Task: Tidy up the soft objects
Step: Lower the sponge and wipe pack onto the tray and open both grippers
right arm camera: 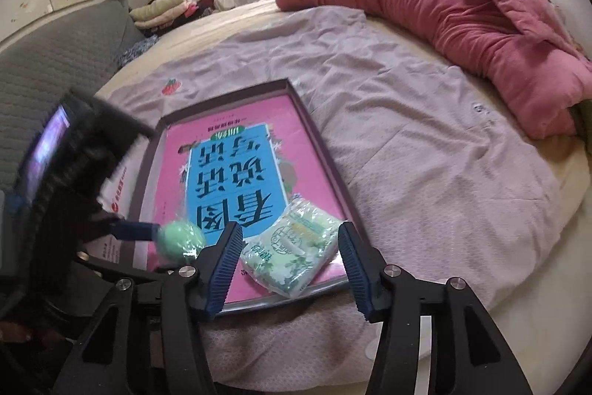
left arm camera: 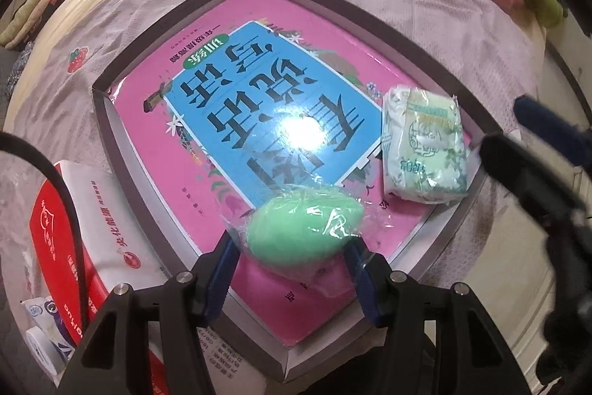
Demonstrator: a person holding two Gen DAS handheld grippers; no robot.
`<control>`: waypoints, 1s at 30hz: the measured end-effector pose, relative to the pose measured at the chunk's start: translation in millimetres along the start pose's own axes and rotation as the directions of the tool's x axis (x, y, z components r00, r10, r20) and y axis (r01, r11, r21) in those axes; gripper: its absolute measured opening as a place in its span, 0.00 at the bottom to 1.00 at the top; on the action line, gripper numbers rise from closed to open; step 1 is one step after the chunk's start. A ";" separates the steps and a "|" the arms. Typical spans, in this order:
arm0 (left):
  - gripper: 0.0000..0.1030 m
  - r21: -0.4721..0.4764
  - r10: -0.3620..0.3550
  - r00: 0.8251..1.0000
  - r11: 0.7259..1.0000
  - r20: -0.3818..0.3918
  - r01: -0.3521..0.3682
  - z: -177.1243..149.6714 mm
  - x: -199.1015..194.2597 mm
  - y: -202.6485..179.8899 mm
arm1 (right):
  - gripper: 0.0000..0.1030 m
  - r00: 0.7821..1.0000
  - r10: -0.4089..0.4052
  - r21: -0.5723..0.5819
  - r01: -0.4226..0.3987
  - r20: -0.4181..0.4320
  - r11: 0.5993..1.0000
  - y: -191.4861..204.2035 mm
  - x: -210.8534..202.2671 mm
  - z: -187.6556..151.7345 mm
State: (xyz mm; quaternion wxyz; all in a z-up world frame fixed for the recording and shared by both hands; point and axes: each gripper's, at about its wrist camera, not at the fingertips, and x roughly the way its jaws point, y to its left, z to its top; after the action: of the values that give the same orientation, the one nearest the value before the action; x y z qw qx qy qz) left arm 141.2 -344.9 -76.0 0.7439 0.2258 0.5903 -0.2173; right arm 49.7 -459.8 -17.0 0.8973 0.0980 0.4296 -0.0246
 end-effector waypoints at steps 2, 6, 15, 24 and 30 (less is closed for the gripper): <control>0.56 0.006 0.000 1.000 1.000 -0.005 0.000 -0.7 0.8 -1.6 | 0.55 1.000 -0.011 0.002 0.011 0.002 1.000 -1.2 -4.0 1.4; 0.60 0.009 -0.026 1.000 1.000 -0.007 0.026 -2.4 -2.3 -1.2 | 0.57 1.000 -0.024 0.006 0.024 -0.002 1.000 -1.0 -6.2 1.7; 0.69 0.008 -0.063 0.998 0.998 0.021 0.063 -9.9 -20.1 2.7 | 0.65 0.999 -0.035 0.081 0.036 -0.009 0.996 -9.3 -10.0 -4.7; 0.73 -0.003 -0.097 0.991 0.995 0.088 0.098 -18.2 -50.6 11.9 | 0.70 0.999 -0.049 0.129 0.049 -0.003 0.990 -11.3 -15.0 -4.4; 0.74 -0.016 -0.110 0.989 0.994 0.099 0.112 -21.7 -57.0 15.7 | 0.70 0.998 -0.057 0.134 0.054 0.018 0.990 -7.8 -25.3 -1.9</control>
State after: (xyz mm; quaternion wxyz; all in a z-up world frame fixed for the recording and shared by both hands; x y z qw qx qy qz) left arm 121.6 -316.1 -23.5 0.7610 0.1737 0.5671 -0.2630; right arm 31.2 -468.1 0.2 0.8924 0.1455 0.4199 -0.0791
